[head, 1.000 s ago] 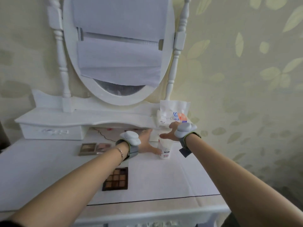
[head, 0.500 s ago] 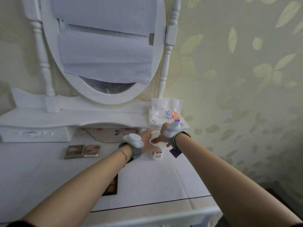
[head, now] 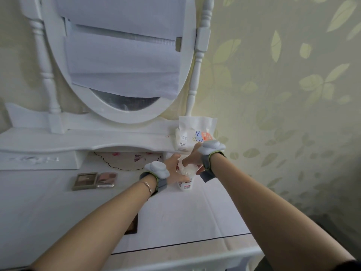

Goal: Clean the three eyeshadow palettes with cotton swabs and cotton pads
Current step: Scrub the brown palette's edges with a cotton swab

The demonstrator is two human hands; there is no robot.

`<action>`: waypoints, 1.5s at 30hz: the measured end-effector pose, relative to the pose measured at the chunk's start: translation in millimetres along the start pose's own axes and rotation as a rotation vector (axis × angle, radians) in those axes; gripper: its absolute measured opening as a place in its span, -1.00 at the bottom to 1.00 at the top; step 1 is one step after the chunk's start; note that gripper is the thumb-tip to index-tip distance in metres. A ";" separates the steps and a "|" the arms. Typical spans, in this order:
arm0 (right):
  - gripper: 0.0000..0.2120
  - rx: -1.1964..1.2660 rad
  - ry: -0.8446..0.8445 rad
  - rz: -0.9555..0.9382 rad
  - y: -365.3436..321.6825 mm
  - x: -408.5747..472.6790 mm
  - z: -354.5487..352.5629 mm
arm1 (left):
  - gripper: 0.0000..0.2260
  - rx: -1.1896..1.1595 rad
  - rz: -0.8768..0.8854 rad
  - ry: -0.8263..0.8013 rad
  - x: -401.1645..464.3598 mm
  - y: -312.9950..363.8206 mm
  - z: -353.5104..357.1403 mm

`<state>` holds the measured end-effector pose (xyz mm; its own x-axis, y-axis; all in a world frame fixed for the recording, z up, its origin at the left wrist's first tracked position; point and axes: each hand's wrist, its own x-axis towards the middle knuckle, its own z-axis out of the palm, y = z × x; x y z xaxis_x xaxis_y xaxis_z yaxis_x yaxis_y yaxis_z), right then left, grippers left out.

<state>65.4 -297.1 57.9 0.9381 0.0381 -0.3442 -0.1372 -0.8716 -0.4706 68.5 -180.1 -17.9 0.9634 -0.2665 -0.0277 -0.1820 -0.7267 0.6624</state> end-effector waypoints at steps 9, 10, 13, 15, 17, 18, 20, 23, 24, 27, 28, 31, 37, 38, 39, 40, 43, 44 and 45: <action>-0.78 0.559 -0.067 0.175 21.4 16.1 -17.9 | -0.24 -0.060 0.008 0.025 -2.8 -1.7 2.6; -0.78 0.582 -0.064 0.182 22.6 16.0 -18.3 | -0.25 -0.062 0.009 0.029 -3.7 -1.8 2.4; -0.77 0.611 -0.067 0.198 24.7 18.9 -18.7 | -0.22 -0.148 0.040 0.037 -7.4 0.9 0.9; -0.80 0.608 -0.071 0.197 24.5 17.2 -18.1 | -0.31 -0.197 0.063 0.085 -8.2 2.7 -1.0; -0.77 0.661 -0.083 0.210 27.6 19.1 -16.9 | -0.57 -0.075 0.123 0.149 -9.3 6.1 -5.9; -0.76 0.683 -0.088 0.214 28.5 18.2 -16.7 | -0.67 0.020 0.146 0.178 -8.9 8.4 -9.1; -0.81 0.711 -0.101 0.220 27.5 14.5 -17.5 | -0.79 0.151 0.156 0.196 -7.8 16.9 -16.1; -0.83 0.680 -0.120 0.239 25.6 11.7 -17.5 | -0.83 0.276 0.121 0.114 -3.3 30.9 -17.1; -0.81 0.676 -0.119 0.239 25.5 12.0 -17.2 | -0.81 0.307 0.116 0.086 -2.1 36.1 -15.8; -0.82 0.699 -0.107 0.232 26.9 14.7 -16.0 | -0.72 0.365 0.123 0.067 -1.7 49.9 -13.9; -0.85 0.704 -0.099 0.221 27.9 15.9 -16.1 | -0.69 0.369 0.127 0.066 -0.4 51.7 -13.7; -0.96 0.661 -0.075 0.173 27.0 18.8 -14.4 | -0.67 0.381 0.132 0.061 1.9 51.6 -12.6; -0.87 0.626 -0.082 0.151 25.1 19.0 -11.6 | -0.74 0.296 0.074 0.057 -3.7 49.9 -19.4; -0.84 0.616 -0.073 0.146 25.5 19.1 -11.0 | -0.77 0.256 0.046 0.068 -2.9 46.0 -22.7; -0.80 0.611 -0.063 0.139 25.2 19.1 -10.2 | -0.80 0.215 0.019 0.083 -0.8 40.5 -25.5; -0.77 0.606 -0.057 0.140 24.5 19.1 -9.6 | -0.84 0.171 0.001 0.097 0.1 35.6 -28.7; -0.71 0.556 -0.028 0.142 20.7 14.8 -7.4 | -0.94 0.012 -0.026 0.160 -1.2 24.9 -36.2; -0.71 0.550 -0.021 0.141 19.0 12.1 -6.8 | -0.93 -0.024 -0.029 0.185 -2.1 22.6 -38.8; -0.71 0.546 -0.006 0.147 17.4 10.4 -6.4 | -0.91 -0.051 -0.026 0.205 -2.9 20.3 -40.8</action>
<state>74.8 -314.9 51.3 0.8950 -0.0602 -0.4420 -0.4125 -0.4889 -0.7687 70.1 -168.2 26.2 0.9885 -0.1094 0.1044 -0.1512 -0.6976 0.7003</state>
